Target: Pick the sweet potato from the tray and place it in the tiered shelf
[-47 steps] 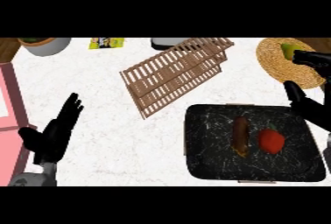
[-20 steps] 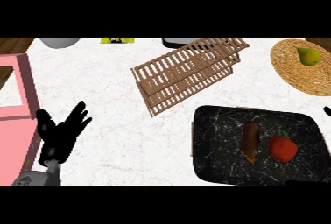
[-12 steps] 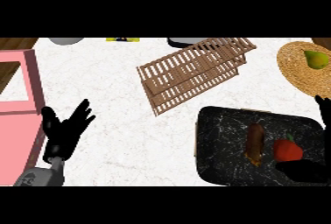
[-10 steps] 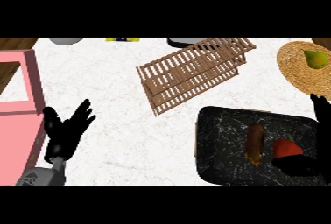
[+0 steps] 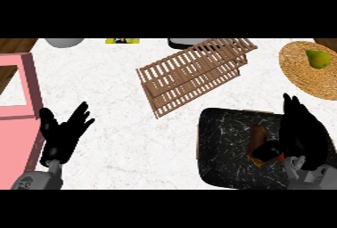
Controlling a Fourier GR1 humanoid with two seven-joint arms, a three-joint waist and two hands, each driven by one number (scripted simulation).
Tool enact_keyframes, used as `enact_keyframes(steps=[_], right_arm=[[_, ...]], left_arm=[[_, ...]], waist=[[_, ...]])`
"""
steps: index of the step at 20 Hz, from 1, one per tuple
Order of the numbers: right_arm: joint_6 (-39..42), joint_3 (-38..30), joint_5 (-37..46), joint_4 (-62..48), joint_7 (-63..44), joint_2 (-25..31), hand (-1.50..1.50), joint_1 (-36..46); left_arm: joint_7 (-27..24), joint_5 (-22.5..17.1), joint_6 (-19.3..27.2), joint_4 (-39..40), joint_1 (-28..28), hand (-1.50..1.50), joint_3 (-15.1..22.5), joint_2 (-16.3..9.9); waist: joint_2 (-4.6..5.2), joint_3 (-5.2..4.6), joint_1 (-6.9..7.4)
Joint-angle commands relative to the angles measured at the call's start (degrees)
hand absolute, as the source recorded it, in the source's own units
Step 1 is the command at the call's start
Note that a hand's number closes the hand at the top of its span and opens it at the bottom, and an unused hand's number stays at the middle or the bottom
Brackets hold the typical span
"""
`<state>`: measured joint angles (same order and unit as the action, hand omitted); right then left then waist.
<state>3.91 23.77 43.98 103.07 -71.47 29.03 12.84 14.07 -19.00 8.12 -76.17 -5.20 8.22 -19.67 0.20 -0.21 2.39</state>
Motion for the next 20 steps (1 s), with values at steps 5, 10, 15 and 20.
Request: enact_keyframes(steps=[5, 10, 15, 20], right_arm=[[8.12, -0.11, 11.46, -7.45, -13.76, -11.35, -1.5, 2.37], [10.76, -1.52, 20.35, -9.99, -13.76, -19.06, -1.5, 3.3], [10.96, -2.92, 25.62, -14.1, -13.75, -24.88, -1.5, 3.07], [12.93, -6.69, 29.1, -18.72, -12.13, -27.21, -1.5, 6.06]], left_arm=[[0.24, 0.56, 1.08, 1.09, 0.88, 0.0, -0.38, 0.78], [-0.55, 0.46, 0.67, 1.61, 0.85, 0.0, -1.73, 0.08], [-0.88, -0.12, -1.3, -1.54, 4.42, 0.0, -1.54, -0.63], [-0.7, 0.64, -0.43, -0.58, 3.24, 0.0, -1.11, 1.12]], waist=[[-0.33, -0.01, -2.26], [-0.35, 0.0, -2.68], [-0.38, 0.12, -1.83], [-0.15, 0.13, -1.96]])
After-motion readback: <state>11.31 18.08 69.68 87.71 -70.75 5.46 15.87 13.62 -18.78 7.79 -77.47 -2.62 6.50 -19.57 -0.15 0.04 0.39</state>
